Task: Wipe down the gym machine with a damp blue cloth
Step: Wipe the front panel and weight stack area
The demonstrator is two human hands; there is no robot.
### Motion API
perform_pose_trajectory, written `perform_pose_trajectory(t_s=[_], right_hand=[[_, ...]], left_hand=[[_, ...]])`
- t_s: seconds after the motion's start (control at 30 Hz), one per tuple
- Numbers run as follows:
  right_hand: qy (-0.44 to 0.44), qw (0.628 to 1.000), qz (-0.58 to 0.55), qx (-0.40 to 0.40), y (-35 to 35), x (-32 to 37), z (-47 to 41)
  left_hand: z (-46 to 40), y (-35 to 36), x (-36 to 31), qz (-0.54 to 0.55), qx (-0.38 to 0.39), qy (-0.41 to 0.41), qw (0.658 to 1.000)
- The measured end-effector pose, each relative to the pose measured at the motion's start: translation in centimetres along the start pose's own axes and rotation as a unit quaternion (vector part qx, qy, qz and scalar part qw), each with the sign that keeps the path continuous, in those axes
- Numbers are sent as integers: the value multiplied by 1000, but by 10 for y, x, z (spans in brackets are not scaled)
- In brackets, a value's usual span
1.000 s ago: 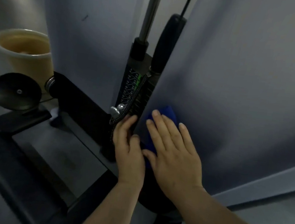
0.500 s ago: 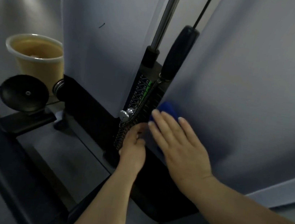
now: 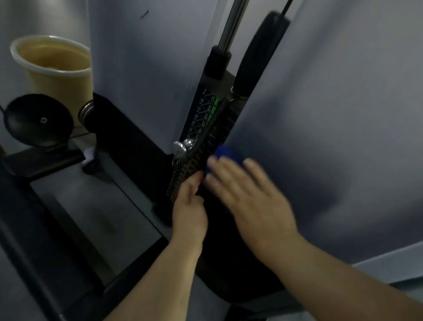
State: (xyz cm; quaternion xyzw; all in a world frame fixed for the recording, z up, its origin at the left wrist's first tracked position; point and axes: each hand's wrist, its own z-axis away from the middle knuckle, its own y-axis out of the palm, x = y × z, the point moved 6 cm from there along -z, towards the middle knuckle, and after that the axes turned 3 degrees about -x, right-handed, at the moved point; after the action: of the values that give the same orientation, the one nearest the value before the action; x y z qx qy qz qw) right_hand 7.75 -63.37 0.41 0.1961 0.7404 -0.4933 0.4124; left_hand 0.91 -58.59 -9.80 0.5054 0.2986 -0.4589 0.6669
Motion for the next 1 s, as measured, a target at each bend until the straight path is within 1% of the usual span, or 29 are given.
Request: perform_pose_trajectory(t_s=[0.03, 0.07, 0.1, 0.13, 0.2, 0.23, 0.27, 0.3, 0.33, 0.37, 0.4, 0.43, 0.47, 0.5, 0.53, 0.57, 0.6, 0.7, 0.73, 0.77, 0.83, 0.87, 0.93, 1.0], right_hand=[[47, 998, -4, -36, -3, -8, 0], [81, 995, -16, -49, -5, -12, 1], [95, 995, -23, -35, -5, -10, 2], [86, 996, -24, -5, 0, -1, 3], [9, 999, -9, 52, 15, 30, 9], [-39, 995, -4, 95, 22, 42, 13], [-66, 991, -4, 113, 25, 43, 16], [-56, 994, -18, 96, 23, 37, 16], [-23, 998, -31, 55, 20, 28, 15], [20, 999, -45, 2, 16, 19, 17], [51, 997, -56, -33, 15, 14, 23], [66, 995, -61, -36, 15, 13, 27], [60, 996, -58, -16, 17, 18, 31], [30, 998, -48, -3, 21, 28, 32], [-13, 999, -36, 13, 26, 36, 31], [-49, 998, -24, 32, 27, 40, 26], [-57, 998, -21, 37, 24, 37, 18], [39, 998, -48, 13, 16, 25, 0], [54, 997, -50, 25, 19, 28, 2], [37, 997, -42, 49, 26, 39, 9], [-56, 992, -38, 111, 38, 62, 26], [-76, 986, -45, 141, 41, 62, 27], [-70, 981, -68, 167, 41, 55, 19], [-30, 987, -80, 139, 34, 49, 9]], left_hand=[[0, 2, 2, -46, 7, 15, 999], [1, 2, 7, -81, 13, 18, 996], [1, 0, 13, -105, 17, 18, 994], [1, -2, 18, -116, 17, 12, 993], [0, -7, 24, -109, 27, -11, 994], [0, -7, 26, -80, 29, -25, 996], [2, -7, 20, -34, 17, -28, 999], [3, -10, 9, 13, -28, -9, 999], [6, -16, -12, 49, -97, 41, 993], [12, -22, -36, 67, -158, 113, 979], [20, -24, -63, 71, -178, 192, 962], [29, -21, -87, 62, -150, 269, 949], [37, -15, -105, 29, -96, 325, 940], [39, -11, -115, -30, -54, 358, 932], [37, -10, -119, -105, -38, 369, 923], [31, -14, -116, -173, -42, 361, 916], [22, -18, -113, -214, -45, 344, 913], [6, -23, -106, -241, -18, 314, 918], [3, -23, -106, -244, -12, 311, 919], [-1, -23, -104, -234, -1, 300, 925], [-11, -23, -97, -185, 27, 248, 951], [-16, -25, -92, -167, 34, 213, 962], [-21, -28, -77, -180, 30, 161, 970], [-19, -24, -73, -195, 22, 166, 966]])
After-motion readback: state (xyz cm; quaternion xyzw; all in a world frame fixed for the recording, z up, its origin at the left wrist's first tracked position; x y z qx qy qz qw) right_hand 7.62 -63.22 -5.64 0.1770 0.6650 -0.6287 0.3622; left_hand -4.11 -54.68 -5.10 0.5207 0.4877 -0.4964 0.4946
